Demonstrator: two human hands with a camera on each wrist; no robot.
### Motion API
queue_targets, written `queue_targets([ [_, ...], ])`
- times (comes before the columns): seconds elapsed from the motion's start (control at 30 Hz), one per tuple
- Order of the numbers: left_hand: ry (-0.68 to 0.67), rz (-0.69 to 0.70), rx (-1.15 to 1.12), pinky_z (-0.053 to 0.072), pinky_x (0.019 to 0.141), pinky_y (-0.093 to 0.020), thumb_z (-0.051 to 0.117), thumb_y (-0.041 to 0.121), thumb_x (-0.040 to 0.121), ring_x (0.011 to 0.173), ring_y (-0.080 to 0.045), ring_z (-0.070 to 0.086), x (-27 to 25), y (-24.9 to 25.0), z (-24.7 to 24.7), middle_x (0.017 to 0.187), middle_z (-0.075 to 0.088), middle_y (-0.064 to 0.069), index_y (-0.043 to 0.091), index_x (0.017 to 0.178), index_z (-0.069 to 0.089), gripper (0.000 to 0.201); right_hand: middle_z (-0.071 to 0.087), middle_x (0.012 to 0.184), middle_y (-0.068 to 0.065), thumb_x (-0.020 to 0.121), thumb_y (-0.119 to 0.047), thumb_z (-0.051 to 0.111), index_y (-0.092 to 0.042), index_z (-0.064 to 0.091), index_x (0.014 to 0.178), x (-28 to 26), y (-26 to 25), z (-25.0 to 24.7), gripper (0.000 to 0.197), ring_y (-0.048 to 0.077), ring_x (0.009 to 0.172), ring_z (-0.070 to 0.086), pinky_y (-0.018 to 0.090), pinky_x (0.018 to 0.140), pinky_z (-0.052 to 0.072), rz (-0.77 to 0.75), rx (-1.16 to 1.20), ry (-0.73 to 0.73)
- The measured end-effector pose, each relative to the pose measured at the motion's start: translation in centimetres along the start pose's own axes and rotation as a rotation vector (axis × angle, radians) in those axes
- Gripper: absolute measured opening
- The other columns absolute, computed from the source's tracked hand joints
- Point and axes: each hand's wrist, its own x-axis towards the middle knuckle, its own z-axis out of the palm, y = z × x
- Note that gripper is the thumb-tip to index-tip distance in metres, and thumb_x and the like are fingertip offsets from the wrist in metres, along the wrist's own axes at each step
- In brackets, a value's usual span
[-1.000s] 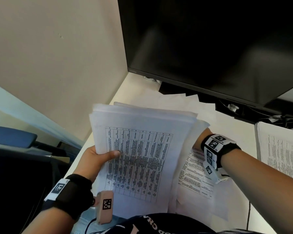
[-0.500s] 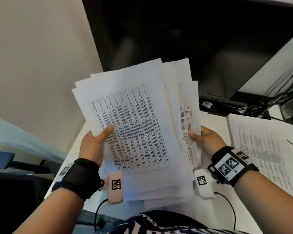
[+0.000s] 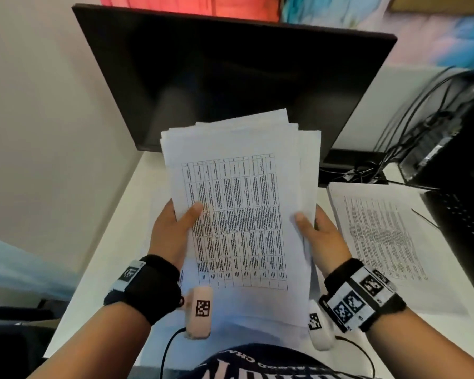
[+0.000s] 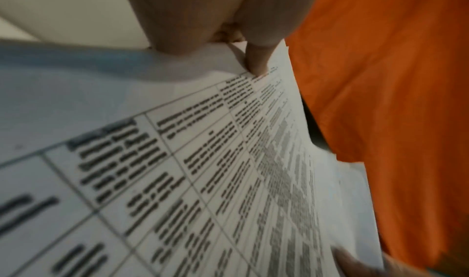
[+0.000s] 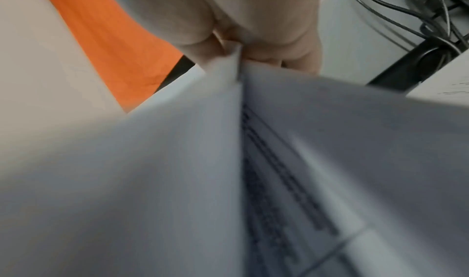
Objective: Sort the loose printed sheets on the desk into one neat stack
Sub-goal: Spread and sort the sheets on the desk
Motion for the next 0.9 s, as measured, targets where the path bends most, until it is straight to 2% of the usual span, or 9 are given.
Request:
queue_targets([
  [0.07,0.049,0.101,0.047,0.044,0.079,-0.009,0.050,0.028,0.097,0.093,0.016,0.060,-0.2,1.6,1.2,0.105,0.067,0.020,0.032,0.112,0.058,0.017,0.060,0.111,-0.009,0.098,-0.016,0.045,-0.022,0.047,0.132,0.3,-0.8,-0.1,0.034,0.008,0.106,0.056,0.020,0.087,0.041,-0.075,-0.171,0.059],
  [0.13,0.085,0.193,0.065,0.042,0.071,-0.004,0.040,0.025,0.102,0.083,0.019,0.057,-0.6,3.5,2.3,0.099,0.064,0.021,0.026,0.111,0.053,0.016,0.057,0.112,-0.007,0.097,-0.013,0.046,-0.017,0.047,0.132,0.4,-1.9,-0.3,0.035,0.009,0.106,0.051,0.020,0.089,0.037,-0.163,-0.240,0.125],
  [0.3,0.114,0.461,0.111,0.038,0.087,-0.002,0.030,0.015,0.104,0.100,0.011,0.053,-1.9,7.2,3.5,0.122,0.058,0.000,0.005,0.126,0.041,0.027,0.061,0.096,-0.025,0.093,-0.013,0.054,-0.022,0.057,0.112,-0.6,-3.9,-1.0,0.022,-0.021,0.086,0.056,-0.001,0.081,0.042,-0.451,-0.151,0.230],
  [0.43,0.080,0.421,0.151,0.040,0.094,-0.014,0.033,0.019,0.103,0.109,0.003,0.053,-2.8,6.5,3.0,0.125,0.057,-0.004,0.003,0.134,0.035,0.035,0.067,0.066,-0.028,0.076,-0.020,0.071,-0.021,0.064,0.085,-1.6,-3.7,-1.3,0.012,-0.015,0.067,0.061,0.000,0.062,0.043,-0.464,-0.128,0.171],
  [0.53,0.005,0.330,0.157,0.040,0.084,-0.006,0.034,0.022,0.103,0.097,0.014,0.054,-3.0,5.1,3.0,0.108,0.059,0.015,0.010,0.132,0.037,0.032,0.068,0.063,-0.025,0.070,-0.012,0.076,-0.015,0.066,0.083,-1.3,-3.3,-0.9,0.017,-0.011,0.059,0.062,0.001,0.056,0.043,-0.421,-0.048,0.155],
  [0.6,-0.013,0.293,0.140,0.038,0.085,-0.002,0.035,0.022,0.103,0.100,0.016,0.053,-2.9,5.0,3.3,0.115,0.058,0.015,0.023,0.132,0.039,0.029,0.071,0.081,-0.018,0.074,-0.009,0.075,-0.018,0.067,0.096,-0.9,-3.5,-0.2,0.025,-0.009,0.072,0.066,0.006,0.065,0.050,-0.403,0.002,0.172],
  [0.67,-0.005,0.319,0.117,0.039,0.077,0.001,0.035,0.018,0.103,0.094,0.020,0.054,-2.8,5.7,3.6,0.107,0.058,0.023,0.037,0.115,0.042,0.023,0.069,0.090,-0.018,0.080,-0.015,0.071,-0.031,0.065,0.098,-0.4,-3.8,0.3,0.025,-0.008,0.082,0.065,0.013,0.077,0.053,-0.420,-0.015,0.198],
  [0.8,0.064,0.465,0.111,0.034,0.075,0.006,0.034,0.013,0.103,0.094,0.025,0.050,-3.5,7.4,4.6,0.100,0.055,0.033,0.037,0.107,0.041,0.025,0.069,0.086,-0.024,0.087,-0.019,0.063,-0.036,0.063,0.094,-0.4,-5.1,1.8,0.018,-0.011,0.087,0.064,0.008,0.077,0.050,-0.485,0.027,0.206],
  [0.9,0.099,0.494,0.076,0.036,0.072,0.004,0.033,0.012,0.103,0.090,0.025,0.051,-4.1,7.3,4.9,0.095,0.058,0.035,0.034,0.102,0.040,0.023,0.071,0.098,-0.018,0.087,-0.024,0.064,-0.033,0.063,0.105,-0.5,-5.2,2.5,0.020,0.000,0.098,0.064,0.023,0.086,0.051,-0.526,0.020,0.225],
])
